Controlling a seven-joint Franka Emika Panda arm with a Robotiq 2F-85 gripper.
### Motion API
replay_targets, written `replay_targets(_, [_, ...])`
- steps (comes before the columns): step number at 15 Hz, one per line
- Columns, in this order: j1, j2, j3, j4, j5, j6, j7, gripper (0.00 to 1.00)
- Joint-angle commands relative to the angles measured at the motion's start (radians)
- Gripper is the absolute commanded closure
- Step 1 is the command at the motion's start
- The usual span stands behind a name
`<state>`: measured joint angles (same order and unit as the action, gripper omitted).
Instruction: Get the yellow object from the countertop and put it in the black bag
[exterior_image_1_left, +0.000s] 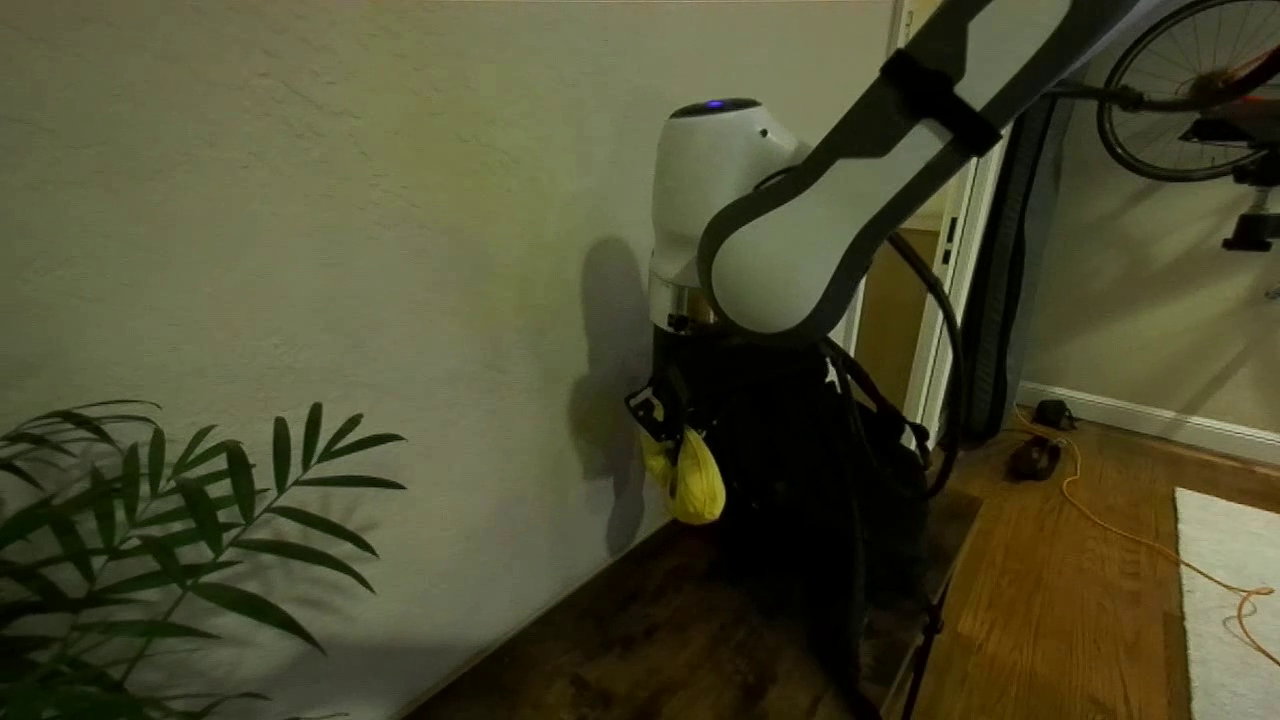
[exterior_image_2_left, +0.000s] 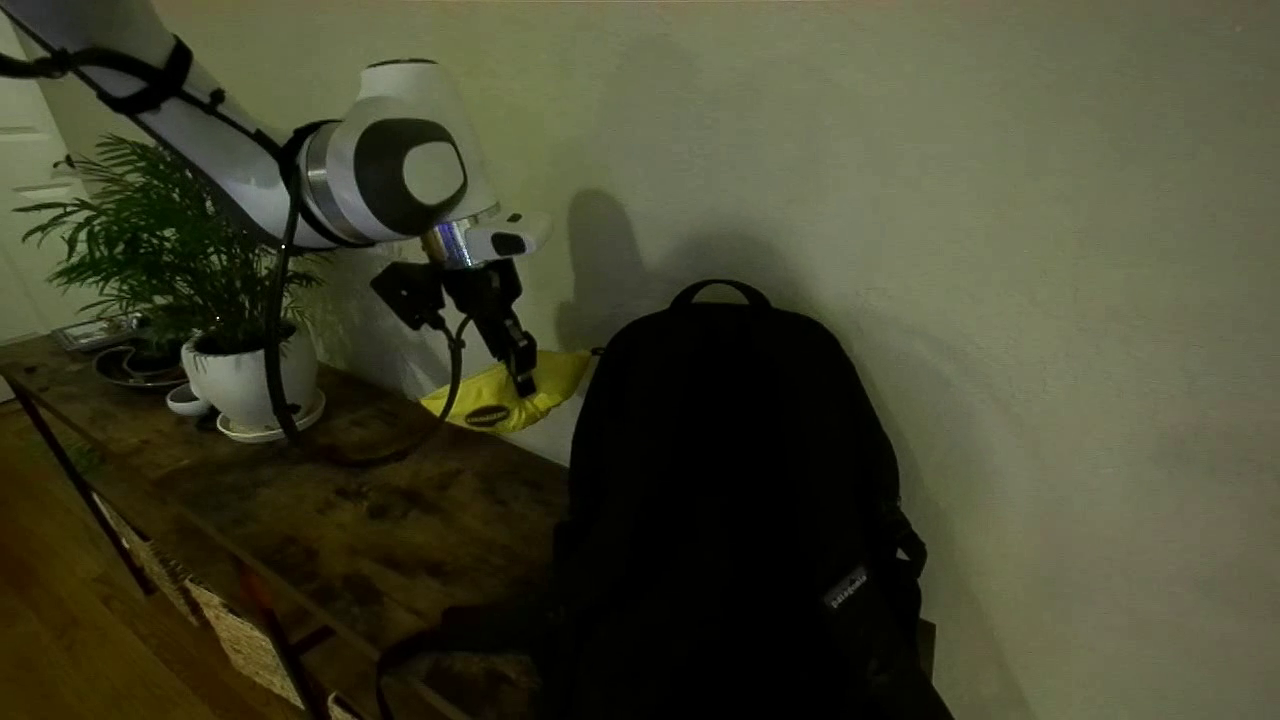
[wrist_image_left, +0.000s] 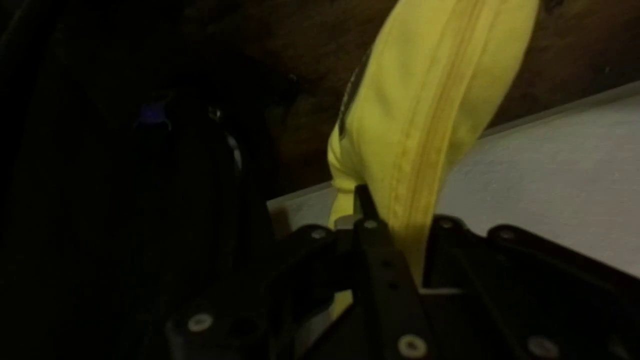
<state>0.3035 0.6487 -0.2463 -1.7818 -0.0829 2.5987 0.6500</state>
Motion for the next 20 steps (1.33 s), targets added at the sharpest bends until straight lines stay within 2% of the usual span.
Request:
replay_targets(1, [0.054, -0.103, -0.079, -0.056, -0.126, -0.045, 0.094, 0.95])
replay_targets(7, [0.045, -0.131, -0.124, -0.053, -0.281, -0.082, 0.221, 0.95])
replay_targets(14, [0.066, -0.153, -0.173, -0.059, -0.435, -0.155, 0.446, 0.95])
replay_targets(20, [0.037, -0.18, -0.135, -0.055, -0.558, -0.292, 0.675, 0.95])
